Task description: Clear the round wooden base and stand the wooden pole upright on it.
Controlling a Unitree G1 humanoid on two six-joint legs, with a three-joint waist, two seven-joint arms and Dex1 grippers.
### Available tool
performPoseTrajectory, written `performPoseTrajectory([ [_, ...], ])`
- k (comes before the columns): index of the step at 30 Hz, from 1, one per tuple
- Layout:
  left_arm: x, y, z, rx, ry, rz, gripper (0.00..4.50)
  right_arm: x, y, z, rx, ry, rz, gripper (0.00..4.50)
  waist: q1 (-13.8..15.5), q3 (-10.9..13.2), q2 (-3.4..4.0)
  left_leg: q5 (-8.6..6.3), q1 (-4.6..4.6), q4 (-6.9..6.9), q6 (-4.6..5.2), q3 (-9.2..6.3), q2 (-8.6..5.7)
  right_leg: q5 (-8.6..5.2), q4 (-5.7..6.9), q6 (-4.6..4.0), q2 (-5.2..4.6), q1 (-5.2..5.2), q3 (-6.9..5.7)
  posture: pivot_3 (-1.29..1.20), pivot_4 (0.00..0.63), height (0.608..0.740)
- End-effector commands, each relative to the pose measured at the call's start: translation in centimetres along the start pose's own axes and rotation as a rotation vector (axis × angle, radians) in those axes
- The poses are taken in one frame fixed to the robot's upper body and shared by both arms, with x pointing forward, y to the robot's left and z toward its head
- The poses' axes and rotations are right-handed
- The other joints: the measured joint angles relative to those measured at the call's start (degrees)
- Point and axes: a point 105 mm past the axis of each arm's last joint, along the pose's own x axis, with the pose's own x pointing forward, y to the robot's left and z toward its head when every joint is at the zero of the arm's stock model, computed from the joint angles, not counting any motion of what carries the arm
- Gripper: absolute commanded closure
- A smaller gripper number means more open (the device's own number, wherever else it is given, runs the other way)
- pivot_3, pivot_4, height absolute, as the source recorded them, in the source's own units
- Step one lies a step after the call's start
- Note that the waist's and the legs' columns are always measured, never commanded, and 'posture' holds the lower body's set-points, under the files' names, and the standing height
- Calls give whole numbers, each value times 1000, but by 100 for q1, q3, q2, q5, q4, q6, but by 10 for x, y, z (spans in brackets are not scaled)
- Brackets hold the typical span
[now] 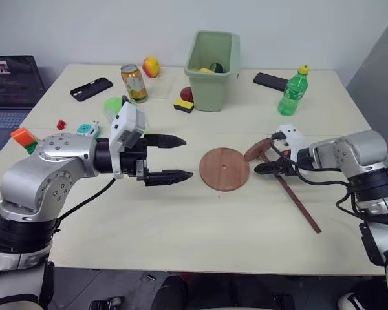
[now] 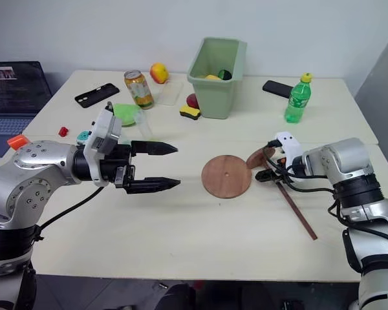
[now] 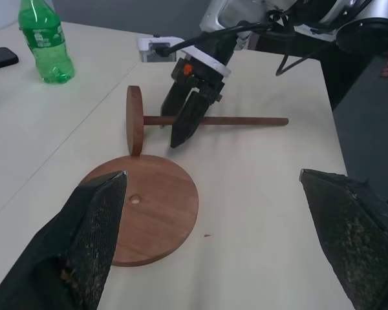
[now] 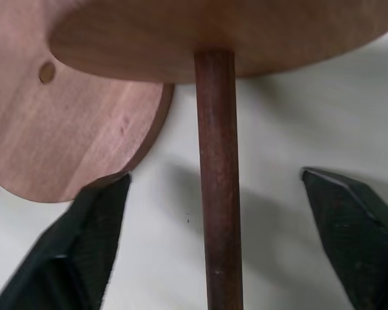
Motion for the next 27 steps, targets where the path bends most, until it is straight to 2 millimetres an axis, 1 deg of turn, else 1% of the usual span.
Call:
performPoseTrajectory([
  [1,-2,1,5,55,3,32,0,-4,6,11,-25,-12,27,1290,-9,0,0,0,1,0,0,0,1,0,0,0,0,0,-1,0,150,740],
  [3,-3,3,5,58,3,38,0,-3,8,13,-28,-12,32,1829,-16,0,0,0,2,0,0,-2,2,0,2,0,1,0,-1,0,150,740],
  [4,-3,3,6,60,3,38,0,-3,8,15,-33,-12,32,1959,-19,0,0,0,2,0,0,-1,2,0,2,0,1,0,-1,0,150,740],
  [6,-4,3,7,62,4,37,0,-2,7,16,-37,-11,27,2505,-27,0,0,0,2,0,0,-1,1,0,3,0,1,0,0,0,150,740],
  [8,-5,4,7,63,8,35,0,-2,6,17,-31,-9,28,2956,-46,1,1,0,1,0,0,-1,1,0,2,0,1,-1,-1,0,150,740],
  [10,-4,4,7,68,12,31,0,-1,6,17,-29,-7,28,3538,-56,1,1,0,1,0,0,-1,1,0,2,0,1,-2,-1,0,150,740],
  [13,-5,3,7,70,15,23,0,0,7,18,-34,-6,32,4210,-62,0,1,0,1,0,0,-2,1,0,2,0,1,-1,-1,0,150,740],
  [17,-6,2,8,72,16,12,0,-4,13,22,-35,-16,48,4258,-70,1,1,0,1,0,0,-2,1,0,2,0,1,-1,-1,0,150,740],
  [19,-5,3,9,74,13,10,0,-8,14,28,-23,-39,53,4258,-74,1,1,0,1,0,0,-2,1,0,3,0,1,-1,-1,0,150,740],
  [20,-5,5,10,78,-8,24,0,-14,19,46,-25,-137,67,4258,-78,1,1,0,1,0,0,-2,1,0,2,0,1,-1,-1,0,150,740],
  [21,-5,5,11,80,-23,35,0,-20,23,58,-23,-208,77,4258,-96,1,1,0,1,0,0,-1,1,0,3,0,1,-1,0,0,150,740],
  [22,-6,6,13,80,-50,53,0,-28,27,73,-57,-296,72,4258,-109,1,2,0,0,1,-1,-1,2,0,5,0,1,-2,0,0,150,740],
  [23,-9,8,13,84,-73,81,0,-41,33,90,-106,-417,69,4258,-112,1,2,1,1,0,-1,-1,2,0,6,0,1,-2,1,0,150,740],
  [24,-11,10,10,77,-82,110,0,-54,40,104,-130,-518,66,4258,-116,2,2,1,0,0,-1,-1,2,0,6,0,1,-3,0,0,150,740],
  [25,-13,12,7,76,-87,139,0,-65,45,113,-125,-608,67,4258,-124,2,3,1,-2,-1,-1,-1,4,0,6,0,1,-6,0,0,150,740],
  [27,-19,5,-5,55,-77,169,0,-91,60,129,-128,-803,51,4258,-142,2,3,1,-3,-5,-1,-1,6,0,6,0,1,-9,0,0,150,740],
])
